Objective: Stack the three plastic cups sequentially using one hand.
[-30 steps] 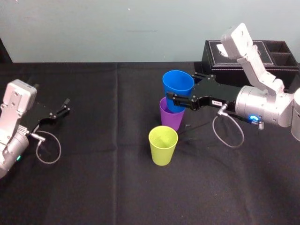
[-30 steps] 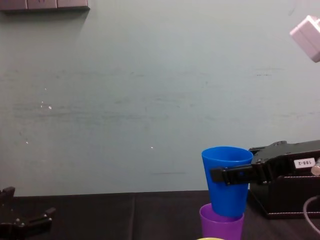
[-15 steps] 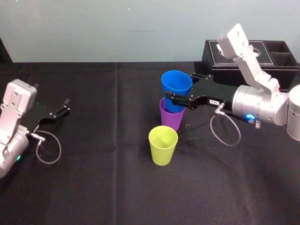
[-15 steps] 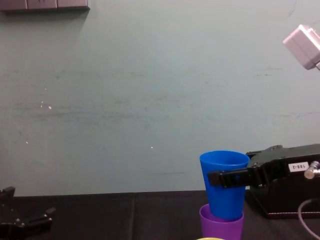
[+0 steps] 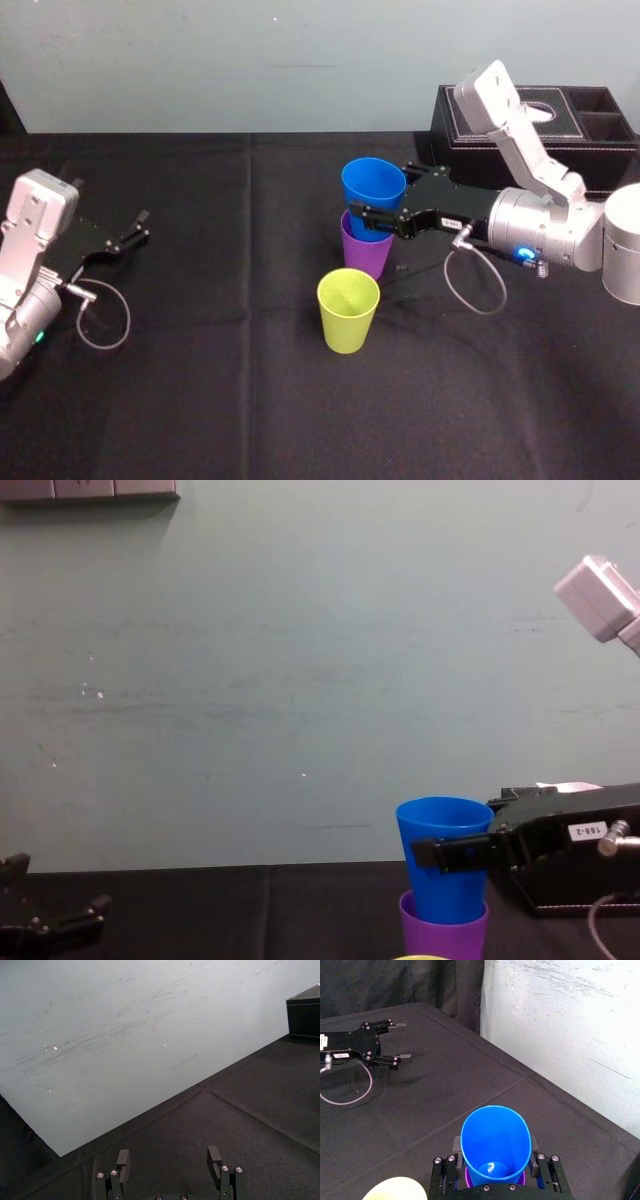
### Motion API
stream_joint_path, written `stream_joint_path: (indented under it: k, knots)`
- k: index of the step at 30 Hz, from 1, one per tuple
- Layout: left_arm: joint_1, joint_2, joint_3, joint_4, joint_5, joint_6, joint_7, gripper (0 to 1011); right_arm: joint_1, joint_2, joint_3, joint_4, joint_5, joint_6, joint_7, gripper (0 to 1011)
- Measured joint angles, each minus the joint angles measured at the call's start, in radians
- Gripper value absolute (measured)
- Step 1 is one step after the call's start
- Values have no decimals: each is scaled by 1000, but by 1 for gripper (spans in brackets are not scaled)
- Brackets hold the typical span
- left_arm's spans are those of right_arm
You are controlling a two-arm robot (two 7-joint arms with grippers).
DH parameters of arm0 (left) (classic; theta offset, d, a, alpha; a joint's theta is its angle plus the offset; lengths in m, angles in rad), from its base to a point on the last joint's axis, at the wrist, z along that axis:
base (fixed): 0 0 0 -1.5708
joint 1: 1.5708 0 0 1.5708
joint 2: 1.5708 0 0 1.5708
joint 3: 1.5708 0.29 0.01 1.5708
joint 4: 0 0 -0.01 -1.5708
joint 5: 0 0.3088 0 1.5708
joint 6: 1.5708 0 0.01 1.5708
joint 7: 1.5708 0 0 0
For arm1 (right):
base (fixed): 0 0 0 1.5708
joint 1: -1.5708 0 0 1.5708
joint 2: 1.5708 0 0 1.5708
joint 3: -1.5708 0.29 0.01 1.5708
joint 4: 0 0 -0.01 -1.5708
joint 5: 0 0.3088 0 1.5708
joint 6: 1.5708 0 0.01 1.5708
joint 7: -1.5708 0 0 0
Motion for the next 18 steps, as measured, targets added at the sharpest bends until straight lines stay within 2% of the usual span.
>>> stream_joint_path:
  k: [18]
  knots:
    - [0, 0, 0, 0, 0, 0, 0, 1011, -1, -6, -2, 13, -5, -6, 3, 728]
